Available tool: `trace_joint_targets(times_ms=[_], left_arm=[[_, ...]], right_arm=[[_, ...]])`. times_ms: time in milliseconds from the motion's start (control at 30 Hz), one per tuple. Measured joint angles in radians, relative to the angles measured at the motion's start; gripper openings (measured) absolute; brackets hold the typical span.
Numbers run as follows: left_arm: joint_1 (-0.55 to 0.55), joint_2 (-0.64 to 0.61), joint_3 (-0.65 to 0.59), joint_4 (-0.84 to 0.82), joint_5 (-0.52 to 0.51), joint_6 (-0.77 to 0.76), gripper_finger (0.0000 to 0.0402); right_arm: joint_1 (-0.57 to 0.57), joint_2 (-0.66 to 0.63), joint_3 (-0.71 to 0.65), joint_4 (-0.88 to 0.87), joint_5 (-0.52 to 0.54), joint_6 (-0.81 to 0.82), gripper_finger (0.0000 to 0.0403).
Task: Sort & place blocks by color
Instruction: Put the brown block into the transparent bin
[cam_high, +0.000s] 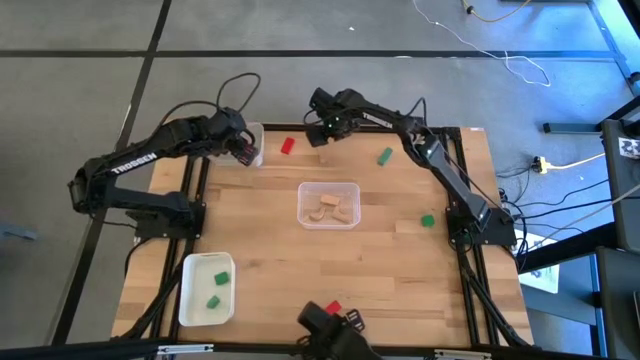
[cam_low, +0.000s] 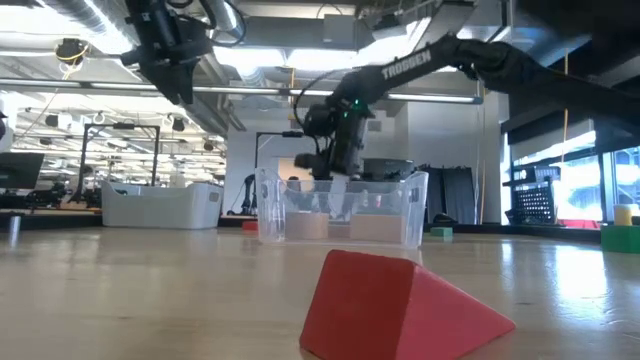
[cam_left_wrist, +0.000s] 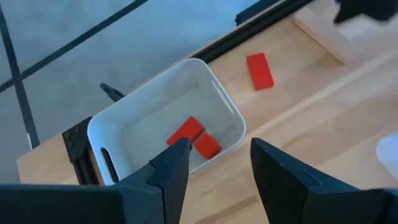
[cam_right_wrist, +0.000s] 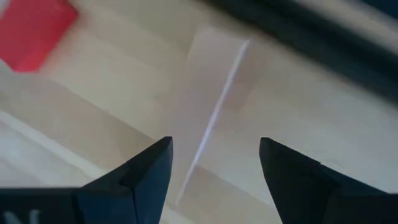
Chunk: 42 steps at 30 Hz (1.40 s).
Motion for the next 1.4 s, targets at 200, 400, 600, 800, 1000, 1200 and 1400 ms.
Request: trace_joint_targets(times_ms=[200,400,600,800,1000,1200,1400], left_arm=[[0.034,0.007,0.000,0.008,0.001,0.025,0.0163],[0.057,0.007,0.000,0.012,0.002,0.091,0.0163],[0.064,0.007,0.000,0.029,0.010,0.106,0.0163],[0.064,0.007,0.000,0.029,0.013,0.112,0.0163],[0.064,0.007,0.000,0.029,0.021,0.175,0.0163],[0.064,0.007,0.000,0.029,0.020,0.175,0.0163],[0.064,0.007,0.000,0.029,0.020,0.175,0.0163]], right_arm=[[0.003,0.051,0.000,0.028,-0.083,0.000,0.0239],[0.002,0.050,0.001,0.039,-0.116,0.036,0.0239],[-0.003,0.050,0.001,-0.012,-0.093,0.047,0.0239],[-0.013,0.050,0.001,-0.015,-0.085,0.046,0.0239],[-0.025,0.047,0.001,0.031,-0.274,-0.081,0.0239],[-0.050,0.046,0.001,0.059,-0.355,-0.193,0.0239],[-0.060,0.046,0.001,0.083,-0.352,-0.319,0.0239]])
